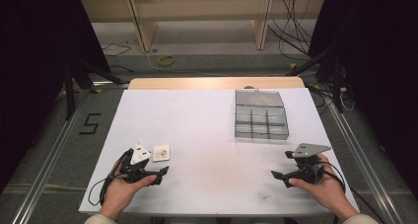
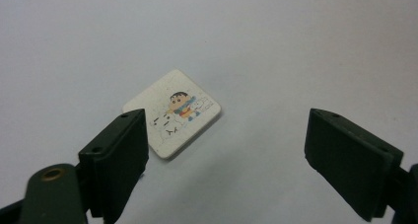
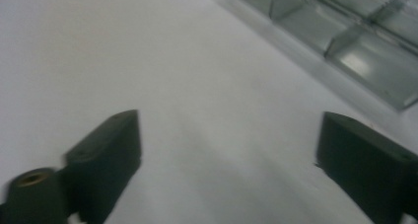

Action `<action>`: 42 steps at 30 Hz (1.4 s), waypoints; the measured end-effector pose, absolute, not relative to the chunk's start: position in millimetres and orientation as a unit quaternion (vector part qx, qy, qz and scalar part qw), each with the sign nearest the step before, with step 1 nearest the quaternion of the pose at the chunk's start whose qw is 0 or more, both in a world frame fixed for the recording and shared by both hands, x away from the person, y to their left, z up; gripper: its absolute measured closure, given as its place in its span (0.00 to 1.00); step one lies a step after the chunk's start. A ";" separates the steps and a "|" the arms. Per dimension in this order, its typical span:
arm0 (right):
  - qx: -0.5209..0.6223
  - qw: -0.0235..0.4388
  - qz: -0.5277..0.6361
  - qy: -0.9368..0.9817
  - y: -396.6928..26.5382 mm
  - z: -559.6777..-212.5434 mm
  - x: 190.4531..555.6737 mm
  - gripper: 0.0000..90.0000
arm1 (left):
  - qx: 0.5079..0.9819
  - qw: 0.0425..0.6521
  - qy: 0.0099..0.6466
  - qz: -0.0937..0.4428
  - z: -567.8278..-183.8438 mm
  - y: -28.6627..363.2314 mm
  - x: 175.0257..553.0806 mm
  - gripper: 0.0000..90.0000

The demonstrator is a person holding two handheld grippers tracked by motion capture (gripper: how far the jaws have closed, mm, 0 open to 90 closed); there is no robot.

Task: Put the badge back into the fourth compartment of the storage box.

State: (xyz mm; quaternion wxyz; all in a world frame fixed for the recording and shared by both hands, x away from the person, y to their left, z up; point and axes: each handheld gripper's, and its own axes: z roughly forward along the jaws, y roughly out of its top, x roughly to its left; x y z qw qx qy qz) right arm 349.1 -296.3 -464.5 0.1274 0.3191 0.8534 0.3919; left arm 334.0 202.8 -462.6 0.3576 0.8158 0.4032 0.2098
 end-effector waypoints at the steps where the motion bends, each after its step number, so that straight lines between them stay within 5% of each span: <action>1: 0.312 0.124 0.399 0.854 -295.3 -462.2 346.9 0.25 | 0.816 0.357 0.403 0.210 -462.6 202.1 333.8 0.18; 3: 0.310 0.133 0.395 0.854 -291.3 -460.5 345.0 0.16 | 0.816 0.358 0.401 0.212 -461.9 201.4 333.2 0.18; 13: 0.277 0.122 0.397 0.867 -266.6 -456.8 354.1 0.19 | 0.815 0.358 0.402 0.213 -462.4 199.5 333.0 0.18; 42: 0.143 0.092 0.401 0.900 -61.0 -459.4 419.5 0.18 | 0.824 0.352 0.392 0.212 -463.0 196.5 331.6 0.19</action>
